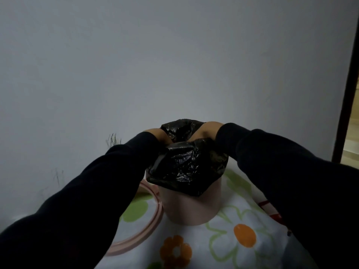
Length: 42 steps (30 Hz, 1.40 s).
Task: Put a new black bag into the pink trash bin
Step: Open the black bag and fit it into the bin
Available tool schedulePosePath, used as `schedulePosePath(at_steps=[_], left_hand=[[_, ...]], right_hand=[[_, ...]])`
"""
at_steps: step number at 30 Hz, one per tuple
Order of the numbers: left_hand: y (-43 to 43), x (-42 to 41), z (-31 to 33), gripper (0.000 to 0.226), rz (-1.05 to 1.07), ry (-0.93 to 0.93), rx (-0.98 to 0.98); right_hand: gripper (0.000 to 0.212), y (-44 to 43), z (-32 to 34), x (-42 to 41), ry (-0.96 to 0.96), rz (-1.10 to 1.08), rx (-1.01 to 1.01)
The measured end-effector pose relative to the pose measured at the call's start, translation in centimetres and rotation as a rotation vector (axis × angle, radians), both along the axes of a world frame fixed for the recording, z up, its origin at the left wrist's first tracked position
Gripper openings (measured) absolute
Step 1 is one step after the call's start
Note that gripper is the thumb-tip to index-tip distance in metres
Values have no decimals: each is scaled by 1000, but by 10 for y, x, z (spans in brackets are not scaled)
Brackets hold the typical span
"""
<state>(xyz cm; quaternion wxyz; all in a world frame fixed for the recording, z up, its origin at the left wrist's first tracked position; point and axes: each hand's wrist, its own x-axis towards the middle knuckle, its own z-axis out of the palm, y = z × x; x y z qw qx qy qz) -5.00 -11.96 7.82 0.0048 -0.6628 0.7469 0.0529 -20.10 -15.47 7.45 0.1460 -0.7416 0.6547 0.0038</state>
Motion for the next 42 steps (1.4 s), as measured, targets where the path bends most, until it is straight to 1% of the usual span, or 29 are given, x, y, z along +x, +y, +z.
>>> schedulePosePath(at_steps=[1, 4, 5, 8, 12, 14, 15, 16, 17, 18, 19, 22, 24, 26, 28, 31, 32, 34, 36, 38, 40, 41, 42], left_hand=[[-1, 1, -1, 33, 7, -34, -38], [5, -1, -2, 32, 33, 32, -78], [6, -2, -2, 31, 29, 45, -86], [8, -7, -2, 34, 33, 1, -93], [12, -5, -5, 34, 63, -2, -100], [9, -3, -5, 35, 104, 61, -67], [12, -3, -4, 37, 117, 112, -8], [15, -4, -3, 40, 109, 147, 69], [16, -5, -3, 42, 99, 144, 129], [18, -6, -2, 44, 85, 120, 150], [22, -7, -1, 44, 87, 92, 138], [15, -2, -4, 40, 121, 41, 106], [13, -3, -4, 38, 144, 119, 148], [7, -5, -6, 42, 159, 182, 128], [6, -6, -7, 44, 127, 175, 131], [13, -8, -5, 40, 89, 152, 167], [14, -7, -4, 41, 103, 146, 162], [14, -5, -3, 42, 121, 146, 107], [15, -5, -3, 39, 117, 161, 35], [14, -4, -4, 36, 89, 145, -26], [17, -4, -4, 35, 103, 117, -46], [15, -4, -5, 34, 101, 107, -45], [13, -4, -5, 33, 98, 105, -51]], right_hand=[[45, 6, 0, 0, -5, -15, -71], [38, 15, 0, -3, 80, -19, -157], [37, 22, 1, -4, 77, -19, -168], [34, 28, 3, -7, 151, 11, -185], [33, 31, 0, -13, 118, 13, -171], [36, 25, -4, -14, -15, -19, -105], [37, 26, -4, -10, -82, -29, -18], [36, 22, -3, -8, -89, -11, 95], [33, 24, -1, -4, -45, 9, 200], [31, 23, 1, -1, 26, 37, 247], [33, 27, 2, 2, 82, 50, 254], [42, 19, 0, 5, 216, 47, 194], [42, 16, -3, 5, 306, 27, 161], [42, 8, -6, 2, 346, 36, 90], [42, -1, -9, -2, 279, 37, 114], [35, -8, -12, -4, 95, 146, 269], [32, -12, -12, -2, 62, 166, 260], [36, -24, -12, 0, 2, 115, 195], [43, -35, -13, -3, 25, 49, 104], [42, -36, -12, -4, 37, 34, 56], [40, -39, -12, -4, 14, 68, 34], [36, -43, -13, -5, -44, 77, 11], [30, -48, -15, -6, -143, 71, -4]])
